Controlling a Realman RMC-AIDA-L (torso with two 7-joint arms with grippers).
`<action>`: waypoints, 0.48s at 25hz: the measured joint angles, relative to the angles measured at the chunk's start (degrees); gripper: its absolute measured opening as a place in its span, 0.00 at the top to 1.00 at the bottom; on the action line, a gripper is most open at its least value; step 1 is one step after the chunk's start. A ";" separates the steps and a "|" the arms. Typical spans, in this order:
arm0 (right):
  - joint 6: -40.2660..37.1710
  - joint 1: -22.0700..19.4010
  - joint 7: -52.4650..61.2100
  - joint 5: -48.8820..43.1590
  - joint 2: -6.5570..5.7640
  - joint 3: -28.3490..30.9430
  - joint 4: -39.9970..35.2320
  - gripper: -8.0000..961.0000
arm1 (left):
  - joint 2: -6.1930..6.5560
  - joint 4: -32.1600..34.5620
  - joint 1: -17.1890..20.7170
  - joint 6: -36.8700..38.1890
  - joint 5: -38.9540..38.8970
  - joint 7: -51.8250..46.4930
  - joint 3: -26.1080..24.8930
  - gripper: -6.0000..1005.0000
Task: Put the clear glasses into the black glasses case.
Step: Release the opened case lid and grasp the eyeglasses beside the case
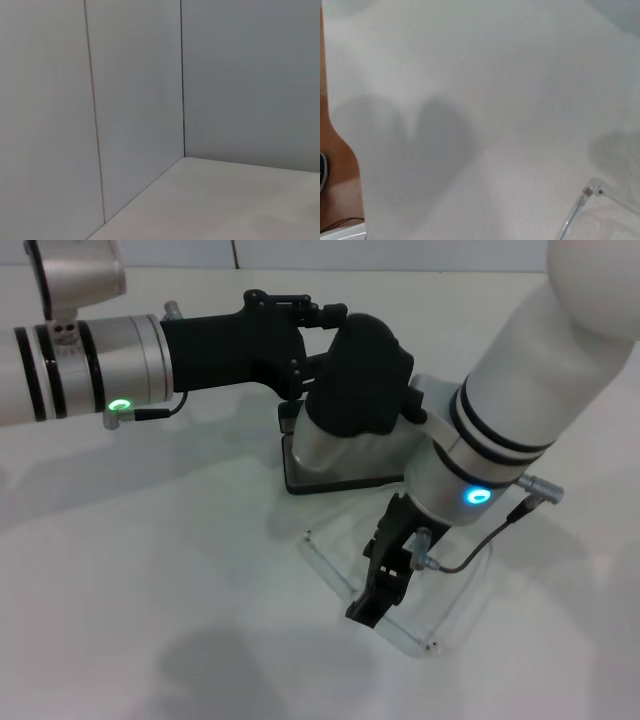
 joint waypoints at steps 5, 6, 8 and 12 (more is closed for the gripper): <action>2.80 -0.36 0.67 0.03 0.00 -2.79 1.08 0.23 | -0.03 -0.05 -0.05 0.03 0.04 0.00 0.06 0.53; 3.34 -0.38 0.73 0.03 0.00 -3.18 1.44 0.24 | -0.03 -0.05 -0.04 0.04 0.04 0.00 0.10 0.53; 4.43 -0.44 0.72 0.04 0.00 -3.92 2.21 0.26 | -0.07 -0.05 -0.04 0.05 0.04 0.05 0.16 0.53; 5.46 -0.78 0.34 -0.10 0.00 -4.32 2.70 0.30 | -0.12 -0.13 -0.02 0.08 0.04 0.22 0.20 0.53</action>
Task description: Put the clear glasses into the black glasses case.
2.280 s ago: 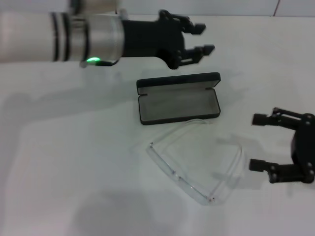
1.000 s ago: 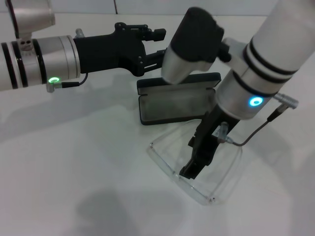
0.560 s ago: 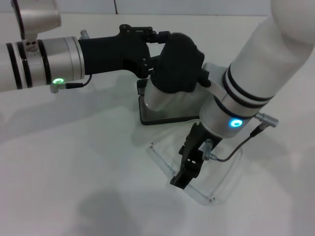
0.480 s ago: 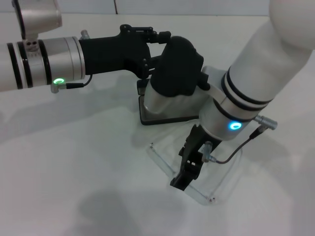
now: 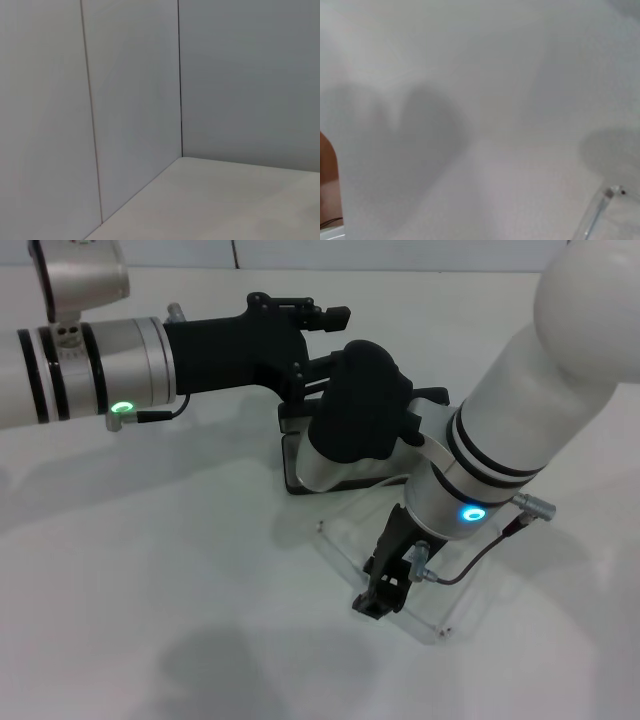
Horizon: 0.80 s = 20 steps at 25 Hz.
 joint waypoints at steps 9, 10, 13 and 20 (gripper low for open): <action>-3.29 -0.04 -0.26 -0.74 -0.01 0.75 0.13 0.62 | 0.00 -0.61 -0.08 0.01 0.00 0.18 -0.03 0.53; -4.04 -0.03 -0.39 -0.80 -0.07 1.35 0.14 0.65 | 0.00 -0.62 -0.09 0.00 -0.01 0.19 -0.03 0.53; -7.07 -0.52 -1.76 -1.38 -0.17 4.10 0.09 0.72 | 0.00 -0.63 -0.08 0.00 -0.03 0.21 -0.03 0.53; -16.15 -4.90 -10.30 -1.70 -0.56 19.42 -2.19 0.85 | 0.09 -0.60 0.15 0.82 -0.64 0.20 -0.31 0.53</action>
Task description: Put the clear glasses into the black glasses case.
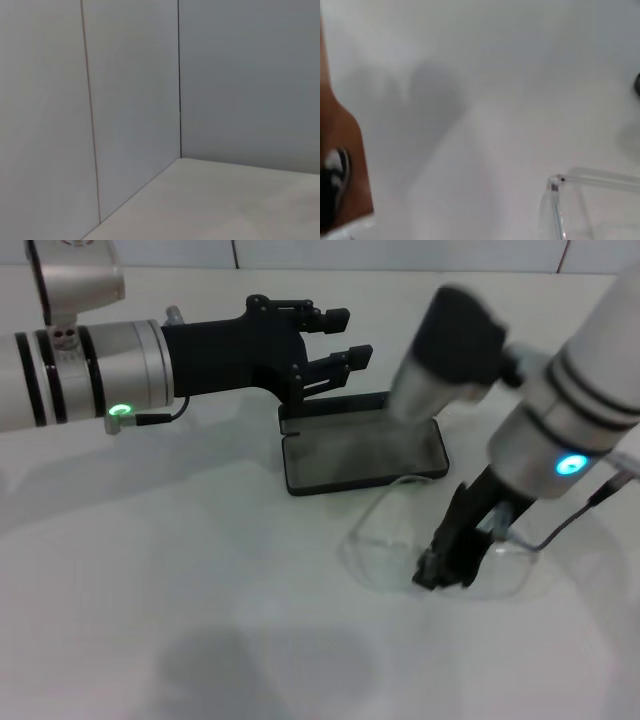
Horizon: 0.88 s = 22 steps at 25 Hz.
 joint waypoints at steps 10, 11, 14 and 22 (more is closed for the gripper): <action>-4.89 -16.23 -29.97 10.67 0.10 23.26 -4.17 0.86 | 0.45 -0.45 1.80 10.59 -6.82 -0.14 -0.42 0.53; -4.88 -18.31 -34.85 13.57 0.12 24.76 -3.77 0.86 | 0.45 -0.88 1.85 11.99 -7.58 -0.05 -0.43 0.53; -4.96 -23.30 -48.40 22.36 0.24 27.32 -1.67 0.86 | 0.59 -2.32 1.97 15.28 -9.37 0.12 -1.31 0.53; -4.98 -26.56 -71.85 35.65 0.19 27.81 10.11 0.86 | 0.93 -9.00 -0.28 24.66 -10.54 2.08 -6.39 0.53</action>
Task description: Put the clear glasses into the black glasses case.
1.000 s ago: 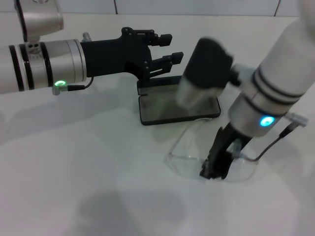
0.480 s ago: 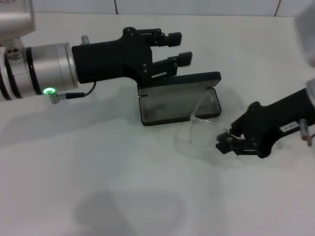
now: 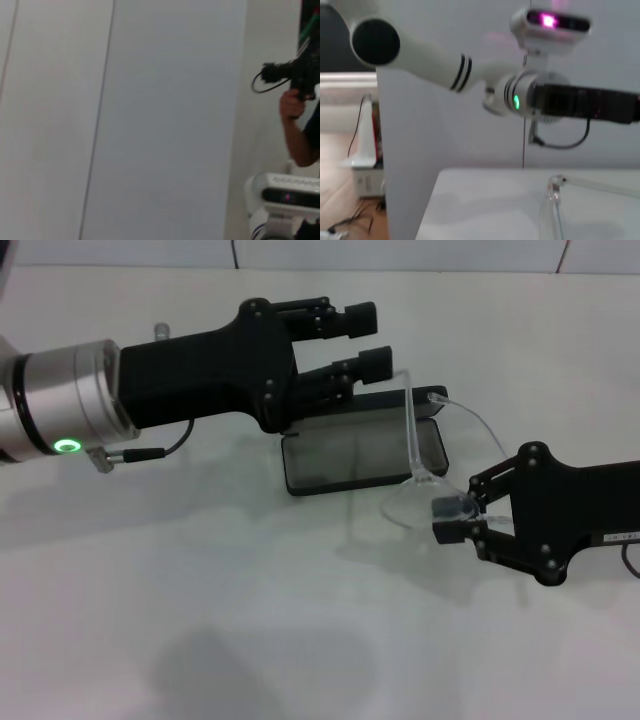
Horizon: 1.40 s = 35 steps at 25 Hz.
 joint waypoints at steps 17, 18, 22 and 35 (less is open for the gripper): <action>-2.22 -0.08 -27.22 12.82 0.13 0.16 13.35 0.86 | -0.66 -10.20 -9.01 -1.54 5.51 -3.61 0.60 0.53; -2.42 -0.11 -28.18 13.15 0.12 0.19 13.72 0.86 | -0.70 -10.28 -9.34 -1.80 6.00 -4.04 0.61 0.53; -2.66 -0.14 -30.17 13.35 0.11 0.21 14.37 0.86 | -0.80 -10.41 -10.40 -2.13 7.88 -5.91 0.62 0.53; -14.57 -3.72 -43.49 13.94 -0.27 4.28 15.47 0.86 | -0.33 -9.78 -11.14 -5.37 9.88 -8.30 0.38 0.53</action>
